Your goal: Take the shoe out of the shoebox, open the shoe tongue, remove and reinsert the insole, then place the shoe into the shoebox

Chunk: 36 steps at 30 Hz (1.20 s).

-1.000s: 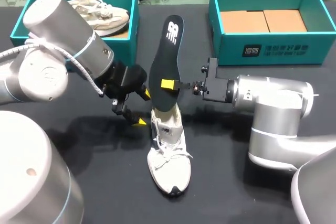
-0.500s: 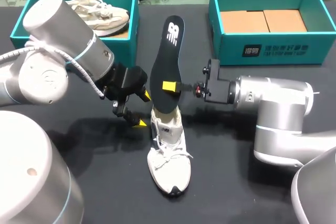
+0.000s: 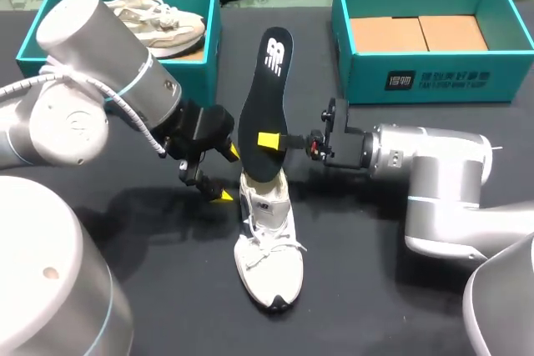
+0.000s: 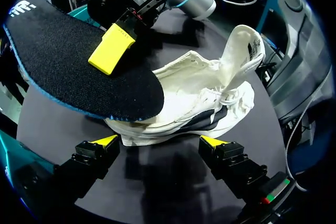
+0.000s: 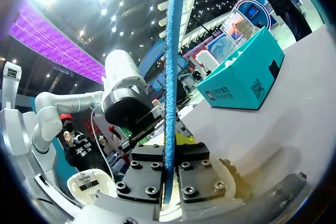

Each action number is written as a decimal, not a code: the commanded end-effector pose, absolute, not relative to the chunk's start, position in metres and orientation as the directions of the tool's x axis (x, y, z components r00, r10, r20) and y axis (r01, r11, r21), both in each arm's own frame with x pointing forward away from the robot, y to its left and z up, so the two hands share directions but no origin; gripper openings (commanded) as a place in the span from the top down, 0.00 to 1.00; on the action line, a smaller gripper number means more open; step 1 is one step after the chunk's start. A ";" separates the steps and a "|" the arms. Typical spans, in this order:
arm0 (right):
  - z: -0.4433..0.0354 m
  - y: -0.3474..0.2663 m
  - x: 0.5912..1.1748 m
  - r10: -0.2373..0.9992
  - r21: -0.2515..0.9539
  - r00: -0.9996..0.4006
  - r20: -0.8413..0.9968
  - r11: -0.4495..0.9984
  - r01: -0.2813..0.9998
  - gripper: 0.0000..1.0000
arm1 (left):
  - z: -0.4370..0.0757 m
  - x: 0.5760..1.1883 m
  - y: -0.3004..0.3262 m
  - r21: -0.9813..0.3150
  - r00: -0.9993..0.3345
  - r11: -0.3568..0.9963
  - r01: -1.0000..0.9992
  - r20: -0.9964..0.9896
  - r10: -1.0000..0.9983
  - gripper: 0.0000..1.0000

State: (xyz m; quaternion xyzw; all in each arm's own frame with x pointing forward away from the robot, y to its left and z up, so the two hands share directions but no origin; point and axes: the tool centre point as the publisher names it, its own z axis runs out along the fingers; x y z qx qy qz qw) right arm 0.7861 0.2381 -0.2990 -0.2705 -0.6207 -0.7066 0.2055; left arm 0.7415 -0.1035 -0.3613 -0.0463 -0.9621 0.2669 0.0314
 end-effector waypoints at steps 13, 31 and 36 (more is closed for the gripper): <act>-0.314 0.240 0.774 0.051 0.766 -0.766 0.641 -0.105 0.634 1.00 | -0.361 0.740 -0.103 -0.516 -0.994 0.854 0.073 0.033 0.105 0.00; -0.345 0.244 0.747 0.050 0.738 -0.737 0.674 -0.093 0.669 1.00 | -0.361 0.740 -0.103 -0.516 -0.994 0.854 0.073 0.033 0.105 0.00; -0.350 0.245 0.738 0.070 0.725 -0.722 0.689 -0.069 0.685 1.00 | -0.361 0.740 -0.103 -0.516 -0.994 0.854 0.073 0.033 0.105 0.00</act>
